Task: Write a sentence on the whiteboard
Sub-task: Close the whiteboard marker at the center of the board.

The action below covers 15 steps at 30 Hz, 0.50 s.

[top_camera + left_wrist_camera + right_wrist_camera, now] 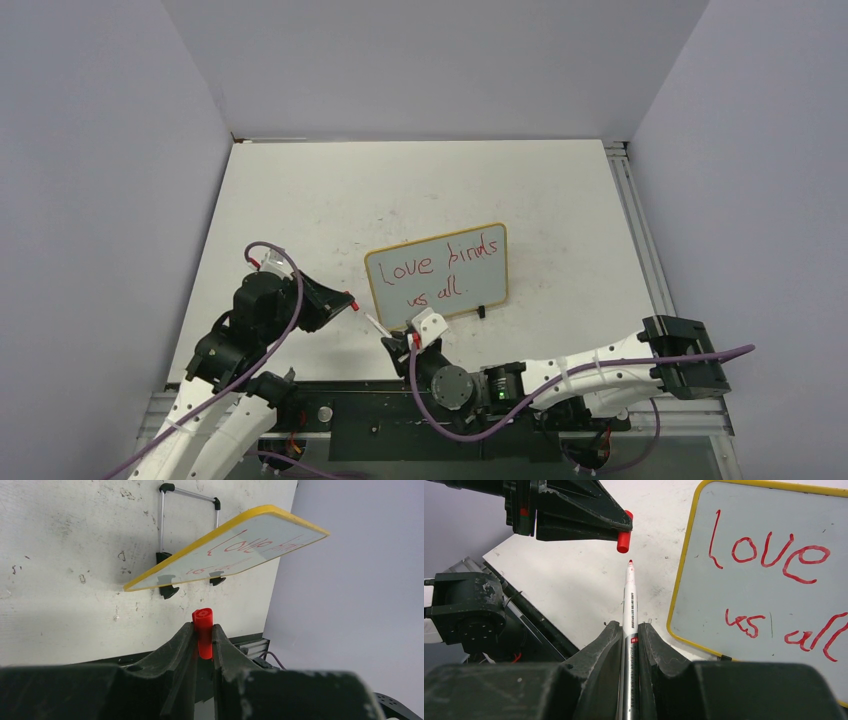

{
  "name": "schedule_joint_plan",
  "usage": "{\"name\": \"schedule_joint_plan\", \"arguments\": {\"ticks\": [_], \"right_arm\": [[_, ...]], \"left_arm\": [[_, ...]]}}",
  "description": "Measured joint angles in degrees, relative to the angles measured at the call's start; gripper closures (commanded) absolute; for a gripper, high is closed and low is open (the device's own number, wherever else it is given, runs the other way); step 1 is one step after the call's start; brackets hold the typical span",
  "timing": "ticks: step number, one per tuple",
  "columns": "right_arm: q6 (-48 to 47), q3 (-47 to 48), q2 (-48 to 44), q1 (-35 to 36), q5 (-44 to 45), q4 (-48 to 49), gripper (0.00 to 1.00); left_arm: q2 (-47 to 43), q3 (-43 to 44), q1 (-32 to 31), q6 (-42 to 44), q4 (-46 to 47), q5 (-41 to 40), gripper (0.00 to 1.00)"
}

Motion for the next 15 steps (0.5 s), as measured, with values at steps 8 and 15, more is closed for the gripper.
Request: {"name": "schedule_joint_plan", "arguments": {"ticks": [8, 15], "right_arm": [[0.0, 0.11, 0.13, -0.35, 0.02, 0.07, 0.95], [-0.02, 0.31, 0.85, -0.74, -0.04, 0.17, 0.95]], "left_arm": [[-0.17, 0.0, 0.0, -0.02, 0.0, 0.0, 1.0], [-0.22, 0.0, 0.0, -0.02, 0.0, 0.13, 1.0]]}}
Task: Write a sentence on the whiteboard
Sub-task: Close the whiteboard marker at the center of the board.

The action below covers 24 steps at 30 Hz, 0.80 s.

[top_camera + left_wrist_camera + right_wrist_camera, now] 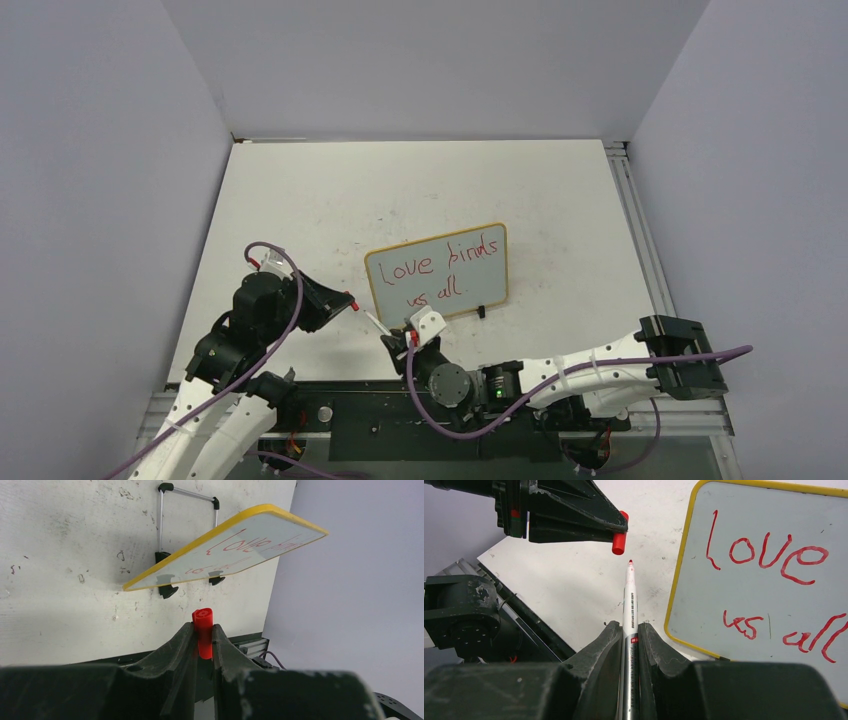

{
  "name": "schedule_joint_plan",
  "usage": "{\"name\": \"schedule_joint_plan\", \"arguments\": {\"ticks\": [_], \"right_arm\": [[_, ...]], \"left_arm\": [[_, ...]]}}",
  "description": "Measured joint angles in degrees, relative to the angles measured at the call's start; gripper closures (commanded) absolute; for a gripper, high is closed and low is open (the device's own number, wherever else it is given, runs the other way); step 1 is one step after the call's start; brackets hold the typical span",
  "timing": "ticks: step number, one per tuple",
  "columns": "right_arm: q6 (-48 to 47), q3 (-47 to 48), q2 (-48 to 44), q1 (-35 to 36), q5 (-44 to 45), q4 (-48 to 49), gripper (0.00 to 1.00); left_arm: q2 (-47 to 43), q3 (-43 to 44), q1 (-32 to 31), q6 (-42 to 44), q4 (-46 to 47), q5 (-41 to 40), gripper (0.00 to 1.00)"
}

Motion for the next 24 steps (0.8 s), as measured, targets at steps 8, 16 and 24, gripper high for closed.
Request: {"name": "schedule_joint_plan", "arguments": {"ticks": [8, 16, 24], "right_arm": [[-0.17, 0.37, 0.04, -0.33, -0.37, 0.24, 0.95], [-0.22, 0.74, 0.24, -0.33, -0.66, 0.7, 0.95], [-0.37, 0.74, 0.33, -0.33, -0.94, 1.14, 0.95]], "left_arm": [[-0.09, 0.0, 0.0, -0.2, 0.02, 0.02, 1.0], [-0.52, 0.0, 0.0, -0.79, 0.0, 0.02, 1.0], [-0.59, 0.0, 0.0, -1.01, 0.02, 0.02, 1.0]]}}
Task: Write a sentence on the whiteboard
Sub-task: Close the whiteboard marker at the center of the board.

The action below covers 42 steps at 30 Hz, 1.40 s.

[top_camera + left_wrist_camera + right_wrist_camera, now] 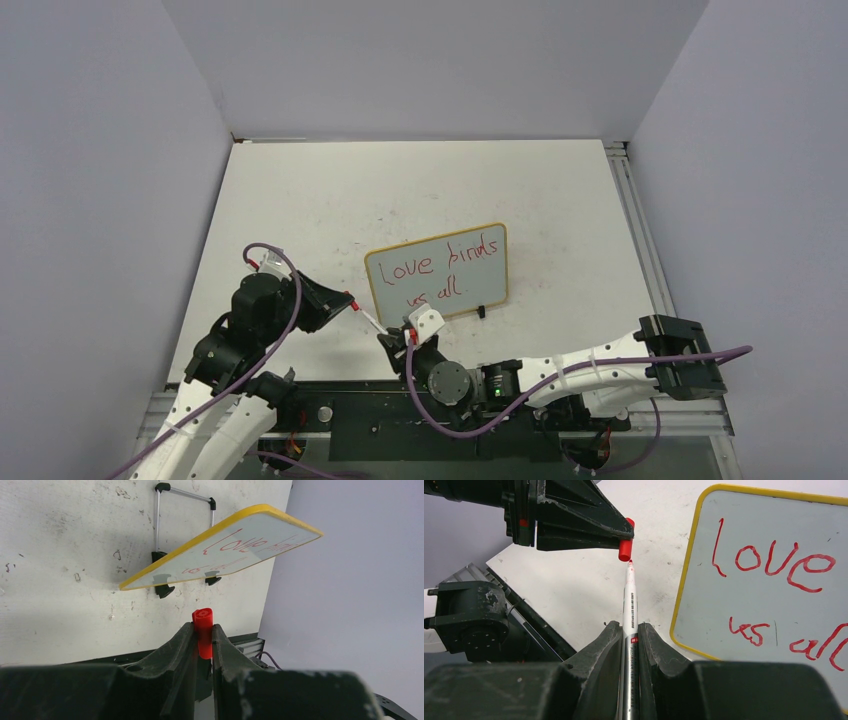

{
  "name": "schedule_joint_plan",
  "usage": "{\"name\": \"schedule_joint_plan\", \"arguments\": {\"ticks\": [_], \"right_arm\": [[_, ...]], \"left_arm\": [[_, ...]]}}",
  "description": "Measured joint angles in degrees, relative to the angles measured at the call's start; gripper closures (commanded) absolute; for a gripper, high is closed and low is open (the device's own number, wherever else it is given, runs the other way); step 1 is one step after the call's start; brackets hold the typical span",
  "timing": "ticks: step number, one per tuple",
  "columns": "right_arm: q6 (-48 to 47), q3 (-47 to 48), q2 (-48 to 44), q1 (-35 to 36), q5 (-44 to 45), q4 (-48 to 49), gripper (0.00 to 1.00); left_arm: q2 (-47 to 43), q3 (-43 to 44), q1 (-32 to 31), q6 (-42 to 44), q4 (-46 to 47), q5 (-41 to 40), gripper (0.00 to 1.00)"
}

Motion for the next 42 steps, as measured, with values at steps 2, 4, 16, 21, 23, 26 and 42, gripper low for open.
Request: {"name": "schedule_joint_plan", "arguments": {"ticks": [2, 4, 16, 21, 23, 26, 42], "right_arm": [[-0.04, 0.0, 0.0, 0.0, -0.15, 0.0, 0.95], [-0.07, 0.0, 0.0, 0.0, -0.22, 0.02, 0.95], [-0.76, 0.02, 0.55, 0.0, -0.74, 0.87, 0.95], [-1.09, 0.48, 0.59, 0.0, -0.74, 1.11, 0.95], [-1.14, 0.81, 0.63, 0.0, -0.74, 1.4, 0.95], [-1.16, 0.92, 0.81, 0.0, -0.72, 1.57, 0.95], [-2.1, 1.84, 3.32, 0.0, 1.14, 4.02, 0.95]], "left_arm": [[-0.02, 0.0, 0.0, -0.02, -0.02, 0.0, 1.0], [-0.02, 0.0, 0.0, -0.02, -0.02, 0.0, 1.0], [-0.5, 0.0, 0.0, -0.04, -0.04, 0.0, 1.0], [-0.81, 0.0, 0.0, -0.07, -0.04, 0.0, 1.0], [-0.9, 0.0, 0.0, -0.07, -0.07, 0.0, 1.0], [-1.16, 0.0, 0.02, -0.09, -0.07, 0.0, 1.0], [-2.71, 0.0, 0.07, -0.35, -0.59, 0.0, 1.0]]}}
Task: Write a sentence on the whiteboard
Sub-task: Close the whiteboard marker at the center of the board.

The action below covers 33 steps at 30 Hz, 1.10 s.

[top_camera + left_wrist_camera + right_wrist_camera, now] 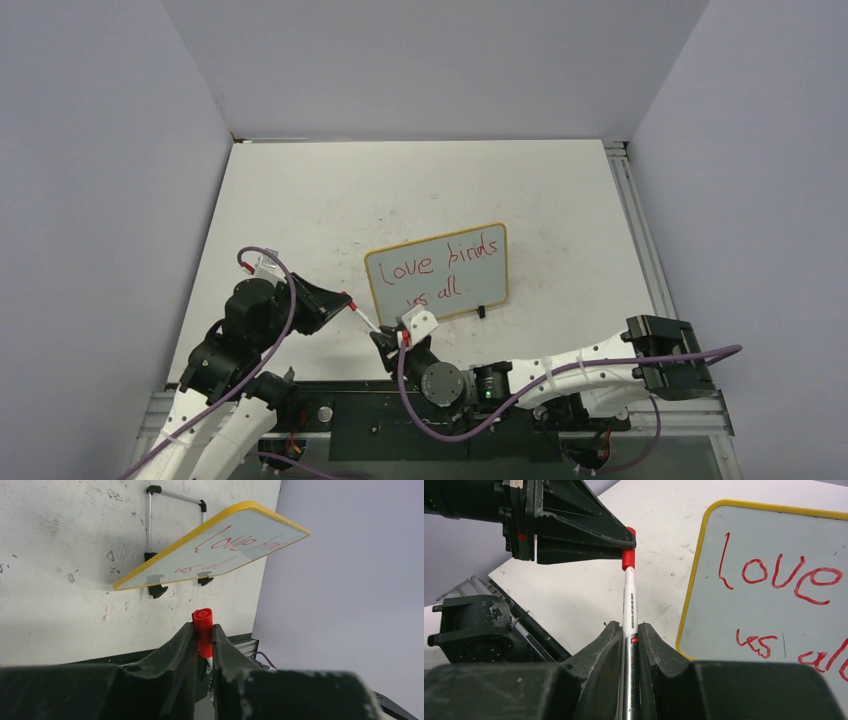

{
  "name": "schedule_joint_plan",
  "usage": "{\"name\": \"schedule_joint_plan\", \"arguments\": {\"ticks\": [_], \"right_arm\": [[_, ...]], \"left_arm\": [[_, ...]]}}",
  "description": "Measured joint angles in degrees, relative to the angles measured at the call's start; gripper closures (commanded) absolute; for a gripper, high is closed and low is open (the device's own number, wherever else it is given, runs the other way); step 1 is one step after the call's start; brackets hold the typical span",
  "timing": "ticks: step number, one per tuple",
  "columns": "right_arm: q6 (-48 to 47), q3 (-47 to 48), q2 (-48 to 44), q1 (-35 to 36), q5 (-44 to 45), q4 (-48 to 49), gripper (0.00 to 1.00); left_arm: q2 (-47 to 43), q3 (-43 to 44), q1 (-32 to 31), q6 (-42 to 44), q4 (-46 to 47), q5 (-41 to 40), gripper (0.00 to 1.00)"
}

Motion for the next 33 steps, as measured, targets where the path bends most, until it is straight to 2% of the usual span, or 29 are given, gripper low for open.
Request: {"name": "schedule_joint_plan", "arguments": {"ticks": [8, 19, 33], "right_arm": [[-4.11, -0.42, 2.21, 0.07, 0.98, 5.81, 0.95], [-13.2, -1.29, 9.33, 0.13, 3.69, 20.63, 0.95], [-19.54, 0.44, 13.77, -0.46, 4.76, 28.52, 0.95]], "left_arm": [[-0.42, 0.0, 0.04, -0.85, 0.26, 0.02, 1.0], [-0.5, 0.0, 0.37, -1.2, 0.13, -1.53, 1.0], [-0.81, 0.09, 0.68, -1.2, 1.09, -3.13, 1.0]]}}
